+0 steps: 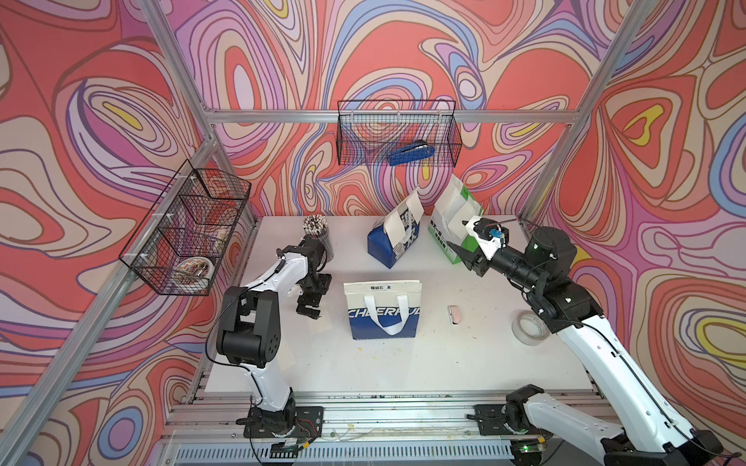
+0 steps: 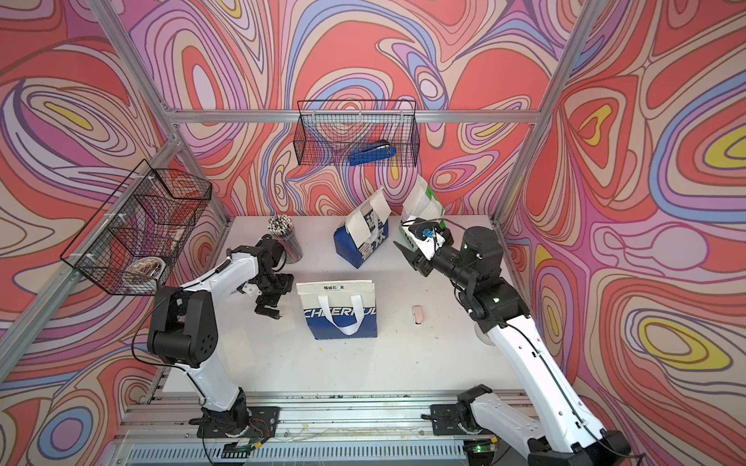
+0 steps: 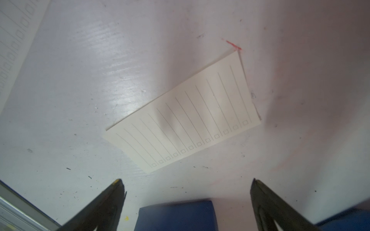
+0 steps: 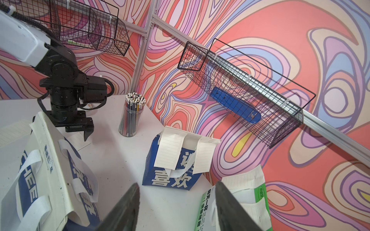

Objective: Staple the receipts to the bags
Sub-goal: Pick up the receipt from the center of the board.

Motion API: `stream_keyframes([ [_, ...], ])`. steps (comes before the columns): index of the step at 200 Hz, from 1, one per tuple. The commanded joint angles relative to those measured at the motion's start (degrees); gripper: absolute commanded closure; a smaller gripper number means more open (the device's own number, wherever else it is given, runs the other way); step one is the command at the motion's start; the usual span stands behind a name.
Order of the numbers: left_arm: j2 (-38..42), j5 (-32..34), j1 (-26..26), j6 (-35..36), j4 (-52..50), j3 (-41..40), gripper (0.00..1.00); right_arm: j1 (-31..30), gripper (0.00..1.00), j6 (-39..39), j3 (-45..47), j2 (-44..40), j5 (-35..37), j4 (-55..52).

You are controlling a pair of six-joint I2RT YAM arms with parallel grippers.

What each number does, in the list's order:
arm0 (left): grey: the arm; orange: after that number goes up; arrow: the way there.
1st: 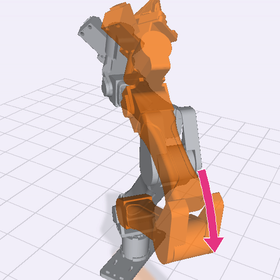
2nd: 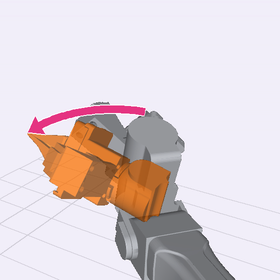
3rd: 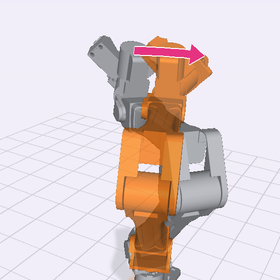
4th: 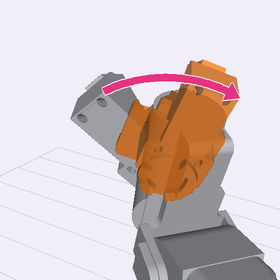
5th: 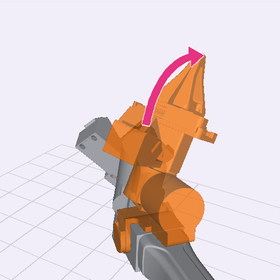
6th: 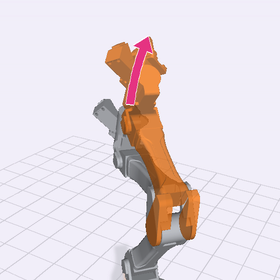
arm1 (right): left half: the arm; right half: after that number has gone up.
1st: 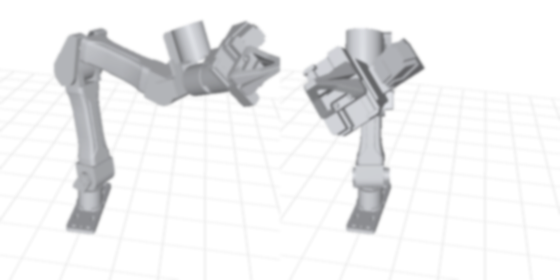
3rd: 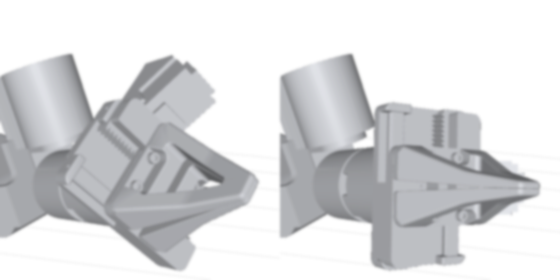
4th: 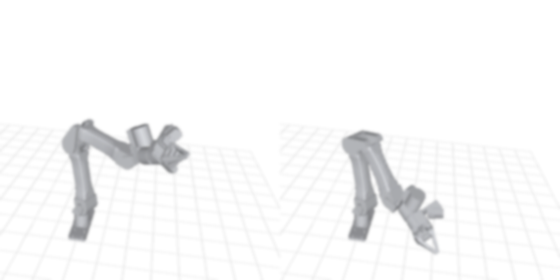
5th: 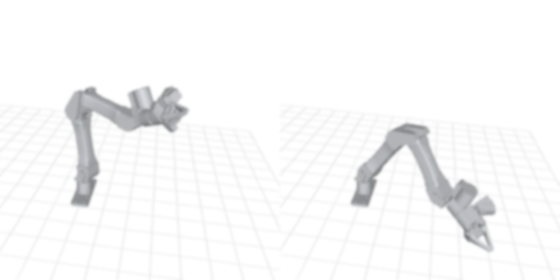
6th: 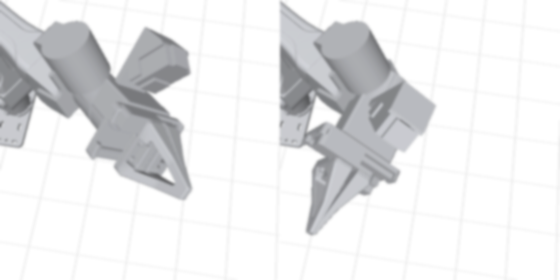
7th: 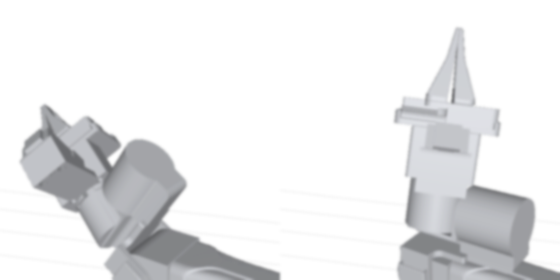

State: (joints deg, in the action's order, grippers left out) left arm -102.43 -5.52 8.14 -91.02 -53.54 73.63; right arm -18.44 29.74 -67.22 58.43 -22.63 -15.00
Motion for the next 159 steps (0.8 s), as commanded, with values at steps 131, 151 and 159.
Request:
stream_keyframes([
  [131, -6.63, -0.21, -2.95, -10.7, 11.18, -9.98, 0.24, -0.53, 0.39, 1.22, -0.02, 0.41, -0.31, -1.08],
  [151, -6.26, 0.97, -2.7, -9.85, 9.27, -9.5, 0.44, -0.55, 0.39, 1.3, -0.02, 0.38, -0.39, -1.07],
  [159, -5.96, 1.59, -2.69, -9.55, 8.55, -9.72, 0.54, -0.62, 0.39, 1.37, -0.02, 0.29, -0.39, -1.08],
])
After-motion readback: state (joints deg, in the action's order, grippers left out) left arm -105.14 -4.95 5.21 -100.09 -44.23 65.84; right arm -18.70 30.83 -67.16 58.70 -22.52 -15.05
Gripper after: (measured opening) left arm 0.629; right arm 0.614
